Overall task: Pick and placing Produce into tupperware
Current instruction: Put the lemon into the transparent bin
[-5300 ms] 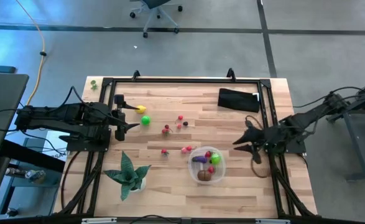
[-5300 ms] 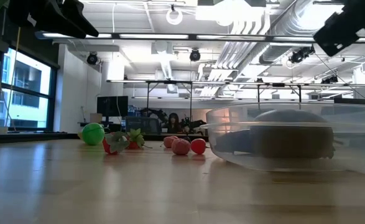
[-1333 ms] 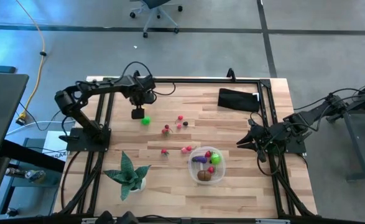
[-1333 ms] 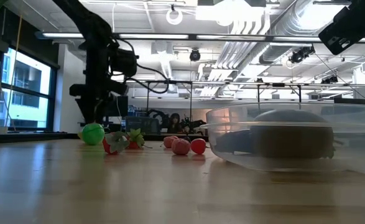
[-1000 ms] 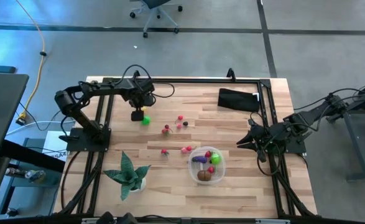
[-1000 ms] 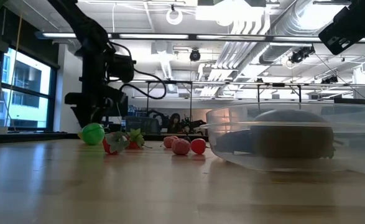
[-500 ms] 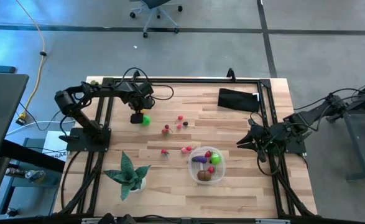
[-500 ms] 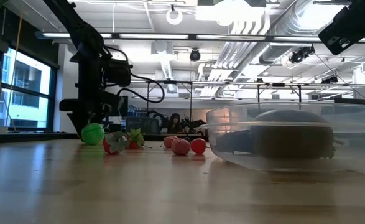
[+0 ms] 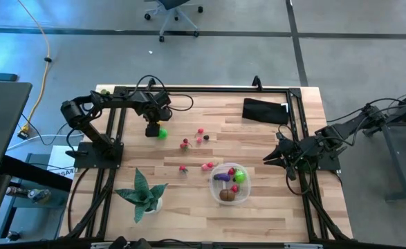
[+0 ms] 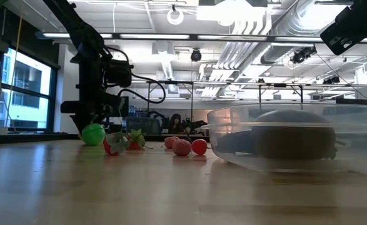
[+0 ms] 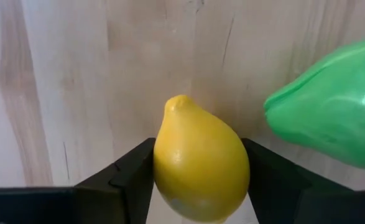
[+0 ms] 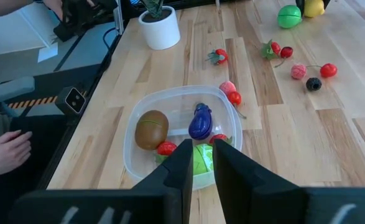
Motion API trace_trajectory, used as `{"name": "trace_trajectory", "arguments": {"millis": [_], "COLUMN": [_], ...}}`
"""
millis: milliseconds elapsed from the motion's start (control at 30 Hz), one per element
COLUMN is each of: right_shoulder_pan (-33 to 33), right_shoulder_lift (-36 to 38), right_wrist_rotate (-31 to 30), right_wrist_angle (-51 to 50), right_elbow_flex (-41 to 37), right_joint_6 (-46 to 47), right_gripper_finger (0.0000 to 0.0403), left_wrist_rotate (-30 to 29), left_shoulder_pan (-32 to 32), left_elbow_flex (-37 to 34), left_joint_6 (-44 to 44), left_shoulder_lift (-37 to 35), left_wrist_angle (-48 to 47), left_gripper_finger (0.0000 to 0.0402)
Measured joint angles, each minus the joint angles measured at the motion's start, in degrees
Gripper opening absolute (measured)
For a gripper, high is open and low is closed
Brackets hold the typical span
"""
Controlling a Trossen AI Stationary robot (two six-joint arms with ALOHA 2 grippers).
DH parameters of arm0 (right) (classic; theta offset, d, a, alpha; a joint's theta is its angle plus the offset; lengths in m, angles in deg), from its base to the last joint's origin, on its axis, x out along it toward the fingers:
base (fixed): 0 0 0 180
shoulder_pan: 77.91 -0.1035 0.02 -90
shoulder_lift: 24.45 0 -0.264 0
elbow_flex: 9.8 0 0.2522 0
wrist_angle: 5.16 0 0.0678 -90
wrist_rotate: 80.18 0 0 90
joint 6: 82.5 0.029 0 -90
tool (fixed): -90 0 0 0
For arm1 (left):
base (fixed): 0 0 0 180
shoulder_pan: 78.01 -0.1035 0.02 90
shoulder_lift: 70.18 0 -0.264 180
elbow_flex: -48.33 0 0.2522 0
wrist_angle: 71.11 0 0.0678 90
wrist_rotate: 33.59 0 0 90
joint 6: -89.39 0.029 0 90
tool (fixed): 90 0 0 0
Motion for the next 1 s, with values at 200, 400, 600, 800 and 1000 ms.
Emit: {"name": "trace_trajectory", "arguments": {"millis": [200,400,600,800,1000], "right_shoulder_pan": [0.00,0.00,0.00,0.00,0.00], "right_shoulder_lift": [0.00,0.00,0.00,0.00,0.02], "right_wrist_rotate": [0.00,0.00,0.00,0.00,0.00], "right_wrist_angle": [0.00,0.00,0.00,0.00,0.00], "right_elbow_flex": [0.00,0.00,0.00,0.00,0.00], "right_joint_6": [0.01,0.00,0.00,0.01,0.01], "right_gripper_finger": [0.0051,0.0051,0.0051,0.0051,0.0051], "left_wrist_rotate": [0.00,0.32,6.29,12.65,13.20], "left_shoulder_pan": [0.04,0.04,1.21,11.78,27.31], "left_elbow_flex": [1.03,4.44,8.85,14.32,20.70], "left_joint_6": [-0.13,-0.32,-3.32,-9.20,-12.66], "left_shoulder_lift": [-0.69,-4.84,-12.19,-15.82,-12.36], "left_wrist_angle": [-0.09,-1.75,-2.31,1.79,9.79], "left_gripper_finger": [0.0211,0.0191,0.0200,0.0198,0.0192]}}
